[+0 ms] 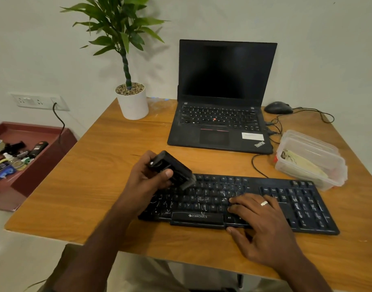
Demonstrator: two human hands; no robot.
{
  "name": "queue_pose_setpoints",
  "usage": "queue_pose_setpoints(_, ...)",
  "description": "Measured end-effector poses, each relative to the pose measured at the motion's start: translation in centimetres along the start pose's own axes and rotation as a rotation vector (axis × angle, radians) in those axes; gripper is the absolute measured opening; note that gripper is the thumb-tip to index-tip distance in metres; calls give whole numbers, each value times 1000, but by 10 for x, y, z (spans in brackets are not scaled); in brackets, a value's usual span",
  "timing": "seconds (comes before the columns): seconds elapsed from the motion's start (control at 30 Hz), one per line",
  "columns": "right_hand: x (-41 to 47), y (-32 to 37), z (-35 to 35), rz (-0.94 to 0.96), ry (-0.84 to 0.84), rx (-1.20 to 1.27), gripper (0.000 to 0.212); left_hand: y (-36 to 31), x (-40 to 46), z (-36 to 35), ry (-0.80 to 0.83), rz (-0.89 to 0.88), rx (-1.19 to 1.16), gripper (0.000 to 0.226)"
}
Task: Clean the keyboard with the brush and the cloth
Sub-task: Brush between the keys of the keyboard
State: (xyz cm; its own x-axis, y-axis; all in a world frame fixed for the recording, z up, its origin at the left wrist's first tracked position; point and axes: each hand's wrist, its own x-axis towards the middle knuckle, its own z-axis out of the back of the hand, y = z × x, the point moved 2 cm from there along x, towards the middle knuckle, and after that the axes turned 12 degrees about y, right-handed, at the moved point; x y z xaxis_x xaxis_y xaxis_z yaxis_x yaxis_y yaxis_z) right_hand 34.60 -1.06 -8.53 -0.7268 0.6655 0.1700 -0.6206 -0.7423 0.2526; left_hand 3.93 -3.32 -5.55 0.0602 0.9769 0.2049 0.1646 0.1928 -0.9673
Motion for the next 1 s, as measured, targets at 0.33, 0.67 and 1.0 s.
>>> queue_pose_setpoints(0.33, 0, 0, 0, -6, 5, 0, 39, -12, 1, 7, 70, 16, 396, 31)
queue_pose_setpoints(0.67, 0, 0, 0, -18, 8, -2, 40, -6, 11, -5, 15, -2, 69, 31)
queue_pose_setpoints(1.0, 1, 1, 1, -14, 2, -7, 39, -4, 13, -23, 205, -8, 471, 34)
